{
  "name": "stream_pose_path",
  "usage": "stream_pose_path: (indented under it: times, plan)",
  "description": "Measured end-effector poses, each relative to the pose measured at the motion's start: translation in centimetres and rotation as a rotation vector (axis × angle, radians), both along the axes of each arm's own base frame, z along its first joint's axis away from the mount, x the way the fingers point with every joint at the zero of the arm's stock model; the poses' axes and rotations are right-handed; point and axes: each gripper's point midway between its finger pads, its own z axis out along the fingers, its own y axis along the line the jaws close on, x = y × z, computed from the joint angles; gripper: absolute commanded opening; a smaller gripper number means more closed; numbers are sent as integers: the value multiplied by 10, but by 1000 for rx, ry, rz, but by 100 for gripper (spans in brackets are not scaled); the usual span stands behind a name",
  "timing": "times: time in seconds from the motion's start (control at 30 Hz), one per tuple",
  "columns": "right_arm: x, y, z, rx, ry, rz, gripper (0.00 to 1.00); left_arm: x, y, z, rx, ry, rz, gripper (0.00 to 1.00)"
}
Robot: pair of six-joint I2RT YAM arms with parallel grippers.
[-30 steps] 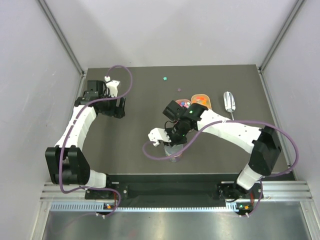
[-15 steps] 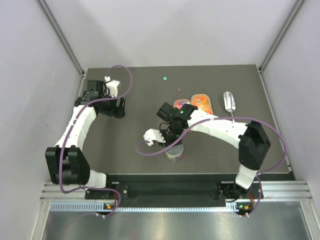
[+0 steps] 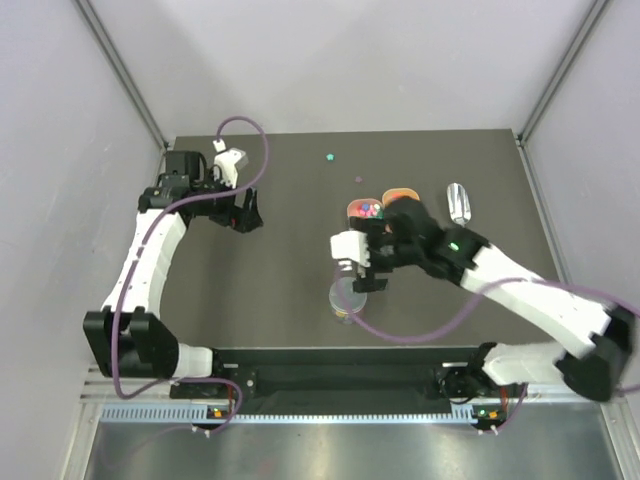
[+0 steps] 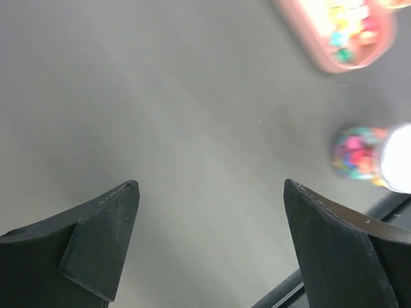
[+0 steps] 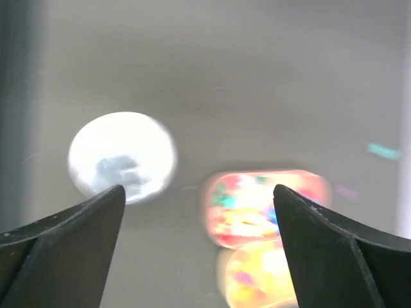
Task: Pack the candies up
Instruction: Screw the bottle lid onto the packing bottle.
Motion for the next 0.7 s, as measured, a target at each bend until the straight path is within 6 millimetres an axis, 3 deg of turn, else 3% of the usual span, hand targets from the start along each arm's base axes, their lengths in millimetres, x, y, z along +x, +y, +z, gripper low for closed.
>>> stream_pose_path:
  times: [0.1,0.17,0.27,0.33,0.43,0.57,0.7]
  plan:
    - [16,-16,33,213,-186,-141,100,-14,-22,16,-66,-58,-61,98]
    - [17,-21,45,309,-240,-189,100,-33,-39,19,-101,-121,-107,99]
    - [21,-15,60,370,-262,-198,100,-77,-67,4,-114,-188,-211,99]
    - [24,-9,59,365,-233,-203,100,-105,-89,-13,-121,-190,-311,99]
    - [21,-4,56,363,-185,-197,100,-126,-111,-46,-112,-199,-422,99]
    - [6,-7,52,350,-144,-141,100,-142,-125,-101,-66,-144,-522,99]
    - [-12,-16,44,268,-94,-68,98,-142,-138,-130,-51,-152,-593,99]
